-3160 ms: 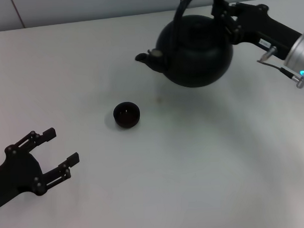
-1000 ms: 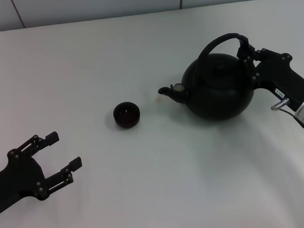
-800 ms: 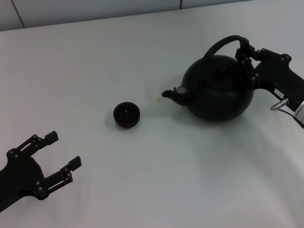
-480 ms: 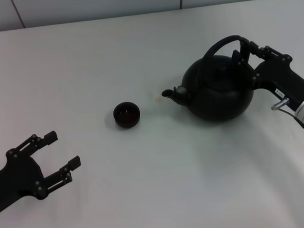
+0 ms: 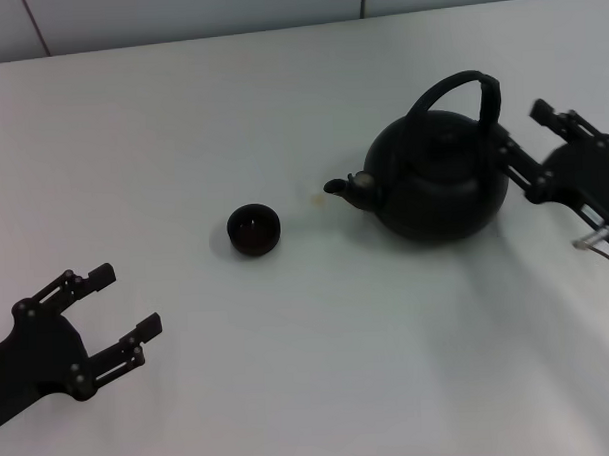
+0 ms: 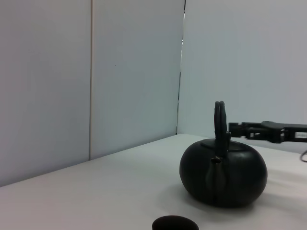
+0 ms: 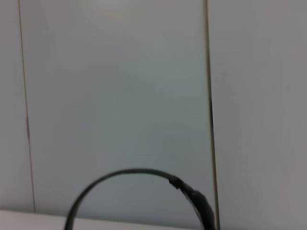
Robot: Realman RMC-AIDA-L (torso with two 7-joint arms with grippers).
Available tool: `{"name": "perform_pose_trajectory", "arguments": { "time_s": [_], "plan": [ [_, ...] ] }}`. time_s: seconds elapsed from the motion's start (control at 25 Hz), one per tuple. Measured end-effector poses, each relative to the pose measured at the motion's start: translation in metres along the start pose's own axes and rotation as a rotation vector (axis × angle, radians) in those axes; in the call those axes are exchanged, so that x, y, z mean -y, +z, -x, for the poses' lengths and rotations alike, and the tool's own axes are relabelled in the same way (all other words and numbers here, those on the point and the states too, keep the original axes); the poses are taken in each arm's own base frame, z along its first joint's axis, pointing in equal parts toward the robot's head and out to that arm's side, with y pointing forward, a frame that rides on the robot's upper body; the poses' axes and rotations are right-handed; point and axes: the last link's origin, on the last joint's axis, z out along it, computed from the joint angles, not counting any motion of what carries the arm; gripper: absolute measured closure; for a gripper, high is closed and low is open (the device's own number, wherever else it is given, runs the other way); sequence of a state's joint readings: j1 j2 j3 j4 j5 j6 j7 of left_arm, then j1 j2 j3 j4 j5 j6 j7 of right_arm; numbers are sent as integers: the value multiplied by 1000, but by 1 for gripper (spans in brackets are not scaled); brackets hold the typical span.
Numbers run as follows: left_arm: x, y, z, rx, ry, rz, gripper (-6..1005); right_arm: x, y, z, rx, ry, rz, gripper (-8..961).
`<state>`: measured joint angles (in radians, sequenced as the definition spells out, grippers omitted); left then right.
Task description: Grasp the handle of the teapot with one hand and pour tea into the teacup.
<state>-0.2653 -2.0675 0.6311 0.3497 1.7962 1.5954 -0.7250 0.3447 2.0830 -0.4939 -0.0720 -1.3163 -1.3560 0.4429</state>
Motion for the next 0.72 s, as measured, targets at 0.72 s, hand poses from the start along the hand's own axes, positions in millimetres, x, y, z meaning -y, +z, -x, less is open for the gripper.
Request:
{"name": "perform_pose_trajectory", "arguments": {
  "time_s": [0.72],
  "plan": [
    [2, 7, -4, -7, -22, 25, 197, -1, -65, 18, 88, 111, 177, 323]
  ]
}}
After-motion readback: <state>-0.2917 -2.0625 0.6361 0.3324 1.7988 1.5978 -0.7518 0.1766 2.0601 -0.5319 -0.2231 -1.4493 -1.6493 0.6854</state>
